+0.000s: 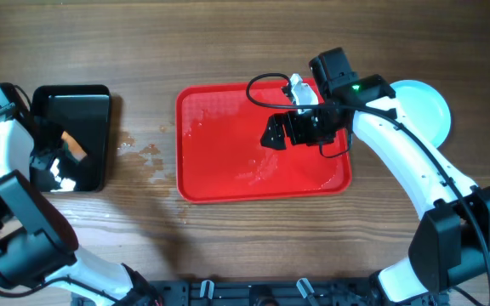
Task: Clean dirty plates on tray and stack at the side
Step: 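Set the sponge flat in the black tray and open the left gripper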
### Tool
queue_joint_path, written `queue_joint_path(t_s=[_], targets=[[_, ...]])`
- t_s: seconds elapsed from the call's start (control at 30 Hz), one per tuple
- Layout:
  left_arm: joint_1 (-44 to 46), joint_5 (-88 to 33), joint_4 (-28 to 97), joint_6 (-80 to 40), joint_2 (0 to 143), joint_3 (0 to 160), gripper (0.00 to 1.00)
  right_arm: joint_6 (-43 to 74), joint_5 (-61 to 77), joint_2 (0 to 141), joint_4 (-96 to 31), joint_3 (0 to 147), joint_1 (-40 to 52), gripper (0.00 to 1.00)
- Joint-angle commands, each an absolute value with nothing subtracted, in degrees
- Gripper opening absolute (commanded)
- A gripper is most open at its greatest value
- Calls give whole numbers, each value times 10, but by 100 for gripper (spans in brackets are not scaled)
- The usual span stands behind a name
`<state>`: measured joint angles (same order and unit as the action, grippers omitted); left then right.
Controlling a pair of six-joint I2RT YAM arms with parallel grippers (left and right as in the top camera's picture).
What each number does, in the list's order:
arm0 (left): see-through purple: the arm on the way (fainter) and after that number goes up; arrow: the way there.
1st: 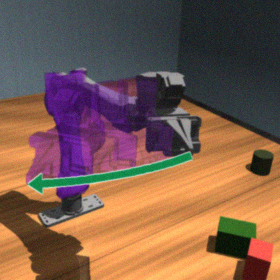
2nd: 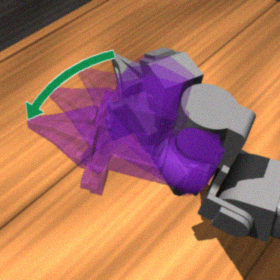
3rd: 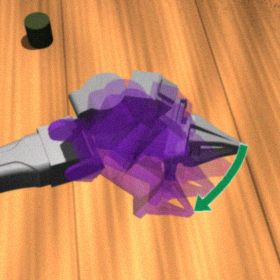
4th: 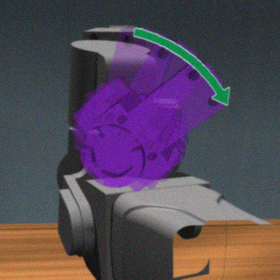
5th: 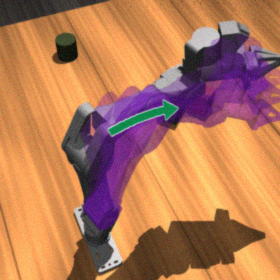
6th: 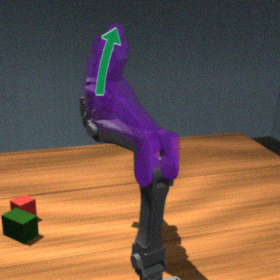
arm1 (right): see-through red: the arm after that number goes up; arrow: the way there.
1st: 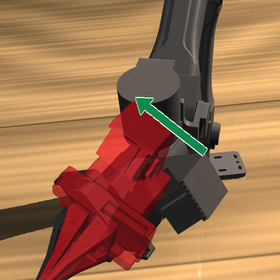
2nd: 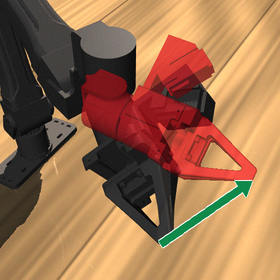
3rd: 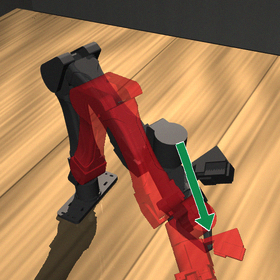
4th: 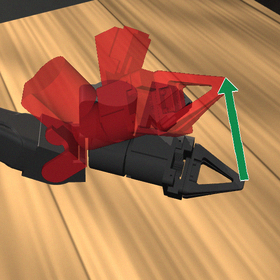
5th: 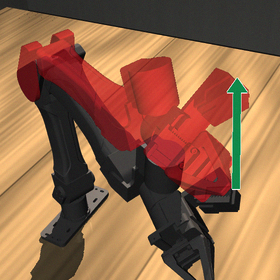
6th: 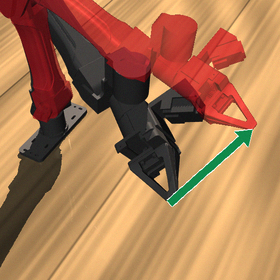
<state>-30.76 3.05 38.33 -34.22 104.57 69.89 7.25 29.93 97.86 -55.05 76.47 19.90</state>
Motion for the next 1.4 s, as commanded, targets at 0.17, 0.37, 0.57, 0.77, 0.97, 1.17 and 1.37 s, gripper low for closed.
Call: queue_joint_path(t_s=[0.17, 0.37, 0.57, 0.77, 0.97, 1.17, 1.37], targets=[[-310, -99, 317, -291, 1059, 694, 4, 77, 296, 973, -545, 762, 201, 100], [-310, -98, 310, -291, 1063, 694, 4, 77, 296, 973, -549, 762, 201, 99], [-310, -98, 306, -239, 1064, 694, 4, 77, 296, 973, -550, 762, 201, 100], [-315, -14, 339, -277, 1016, 694, 4, 76, 295, 973, -551, 762, 201, 99], [-334, 33, 366, -309, 964, 694, 4, 76, 296, 973, -545, 762, 201, 99], [-335, 35, 395, -309, 998, 681, 4, 77, 296, 973, -541, 762, 201, 99], [-335, -31, 366, -307, 1059, 675, 4, 77, 296, 973, -543, 762, 201, 100]])
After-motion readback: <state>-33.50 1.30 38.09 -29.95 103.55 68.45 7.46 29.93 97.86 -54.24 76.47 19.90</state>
